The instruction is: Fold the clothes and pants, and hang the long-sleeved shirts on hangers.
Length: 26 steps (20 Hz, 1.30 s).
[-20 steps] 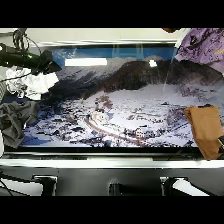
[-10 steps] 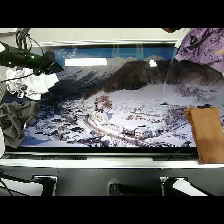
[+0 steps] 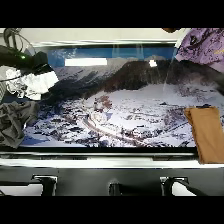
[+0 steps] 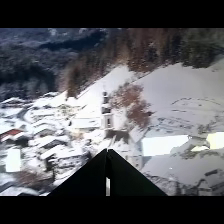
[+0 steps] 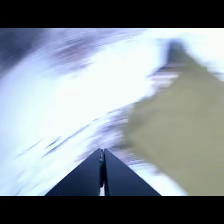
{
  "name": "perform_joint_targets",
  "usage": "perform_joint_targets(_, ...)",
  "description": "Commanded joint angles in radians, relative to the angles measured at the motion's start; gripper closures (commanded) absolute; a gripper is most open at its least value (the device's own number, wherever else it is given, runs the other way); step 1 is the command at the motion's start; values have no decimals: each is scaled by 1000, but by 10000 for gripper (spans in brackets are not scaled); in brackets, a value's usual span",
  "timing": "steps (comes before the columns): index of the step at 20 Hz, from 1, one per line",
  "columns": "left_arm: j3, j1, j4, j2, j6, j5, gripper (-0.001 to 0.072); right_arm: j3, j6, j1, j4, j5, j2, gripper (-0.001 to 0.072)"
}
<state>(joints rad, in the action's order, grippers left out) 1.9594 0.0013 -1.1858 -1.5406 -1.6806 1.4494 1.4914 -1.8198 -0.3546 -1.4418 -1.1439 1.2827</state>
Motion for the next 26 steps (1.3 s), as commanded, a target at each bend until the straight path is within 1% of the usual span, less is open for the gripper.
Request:
perform_joint_targets(1, -153, -23, -148, 131, 35, -2, 689, 21, 43, 333, 24, -3, -1, 684)
perform_joint_targets(2, -223, -41, -193, 179, 35, -14, 689, 21, 37, 412, 23, -9, -1, 684)
perform_joint_targets(4, -318, -69, -238, 253, 34, -53, 689, 21, 24, 527, 19, -14, -1, 684)
perform_joint_targets(7, -343, -78, -239, 289, 34, -66, 688, 21, 24, 617, -9, -13, -1, 684)
perform_joint_targets(11, -343, -77, -240, 291, 24, -32, 686, 21, 25, 626, -31, -19, -1, 684)
perform_joint_targets(14, -343, -80, -240, 291, 19, -33, 686, 21, 25, 626, -35, -58, -1, 684)
perform_joint_targets(26, -343, -80, -240, 291, 19, -33, 686, 21, 25, 626, -36, -58, -1, 684)
